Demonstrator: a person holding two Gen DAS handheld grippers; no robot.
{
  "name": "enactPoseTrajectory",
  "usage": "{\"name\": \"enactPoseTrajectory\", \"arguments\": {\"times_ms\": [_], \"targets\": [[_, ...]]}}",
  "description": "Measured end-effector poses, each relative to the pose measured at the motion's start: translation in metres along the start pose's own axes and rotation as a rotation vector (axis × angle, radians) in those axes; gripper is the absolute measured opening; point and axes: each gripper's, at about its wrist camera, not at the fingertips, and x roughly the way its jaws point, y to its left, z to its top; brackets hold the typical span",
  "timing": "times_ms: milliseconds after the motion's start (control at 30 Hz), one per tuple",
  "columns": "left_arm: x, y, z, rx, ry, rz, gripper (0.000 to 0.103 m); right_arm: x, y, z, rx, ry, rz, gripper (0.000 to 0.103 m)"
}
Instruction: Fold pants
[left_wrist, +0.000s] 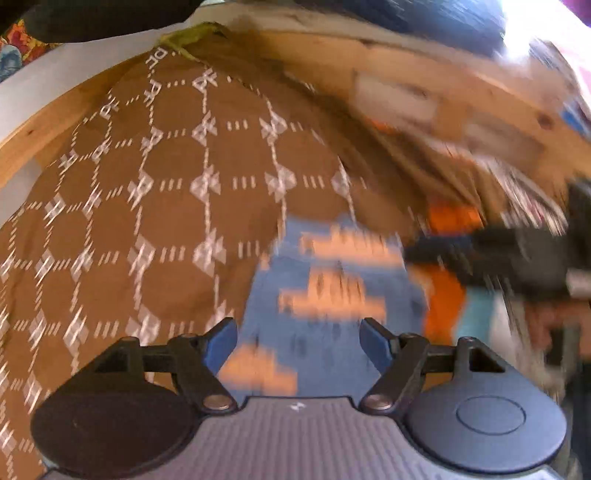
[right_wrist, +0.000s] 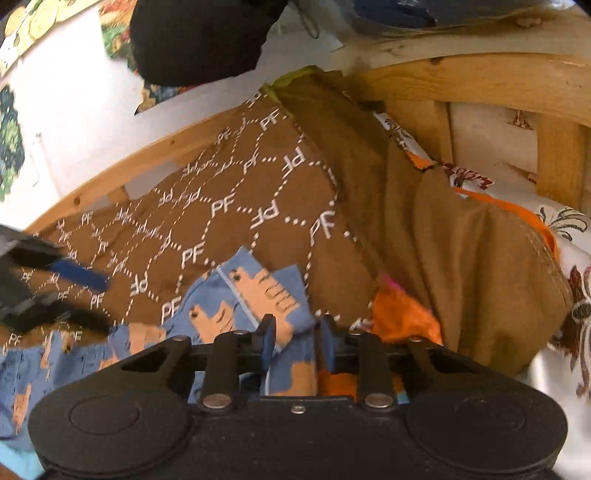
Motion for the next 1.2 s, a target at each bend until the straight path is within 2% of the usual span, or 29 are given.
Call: {"name": "enactPoseTrajectory", "arguments": {"times_ms": [133,233,267,300,367,400,600,667,733,867,933,1000,1033,1100,1200], "targets": [[0.046,0.014,0.026,-0.058,-0.041,-0.035,0.073,0.007,-0.008,0.005,0.025,0.002,0.026,0.028],[0.072,0.025,0.034,-0.117,-0.004,-0.070,0.064,0.012,-0.009,0.003,0.018,0.015,0.031,0.028],[0.078,0.028,0.034,-0.135,0.007,-0.077,0.051,0.014,-0.009,0.003,0.016,0.022,0.036,0.027],[0.083,0.029,0.035,-0.147,0.016,-0.095,0.034,0.016,-0.009,0.003,0.017,0.026,0.041,0.022],[0.086,0.026,0.035,-0.139,0.025,-0.115,0.024,0.017,-0.010,0.003,0.024,0.030,0.057,0.013],[0.086,0.024,0.035,-0.125,0.020,-0.128,0.011,0.016,-0.012,0.003,0.042,0.025,0.070,0.009],[0.070,0.009,0.048,-0.029,-0.027,-0.162,0.010,-0.009,-0.017,0.008,0.062,0.030,0.112,0.006],[0.067,0.003,0.053,-0.003,-0.019,-0.192,0.010,-0.021,-0.023,0.007,0.098,0.061,0.152,0.006],[0.072,-0.006,0.059,0.039,0.011,-0.182,0.010,-0.022,-0.027,0.006,0.138,0.108,0.196,0.006],[0.098,-0.022,0.060,0.086,0.086,-0.144,0.011,-0.013,-0.020,0.001,0.069,0.172,0.144,0.007],[0.109,-0.028,0.059,0.119,0.107,-0.118,0.013,-0.010,-0.019,-0.001,0.040,0.188,0.118,0.016],[0.114,-0.030,0.059,0.141,0.116,-0.099,0.022,-0.010,-0.016,-0.002,-0.003,0.179,0.091,0.019],[0.114,-0.030,0.059,0.145,0.121,-0.093,0.024,-0.011,-0.014,-0.002,-0.025,0.169,0.083,0.023],[0.118,-0.029,0.058,0.146,0.129,-0.078,0.037,-0.008,-0.011,-0.005,-0.064,0.173,0.065,0.027],[0.122,-0.022,0.057,0.114,0.156,-0.109,0.038,0.003,-0.016,-0.009,-0.030,0.216,0.079,0.028]]}}
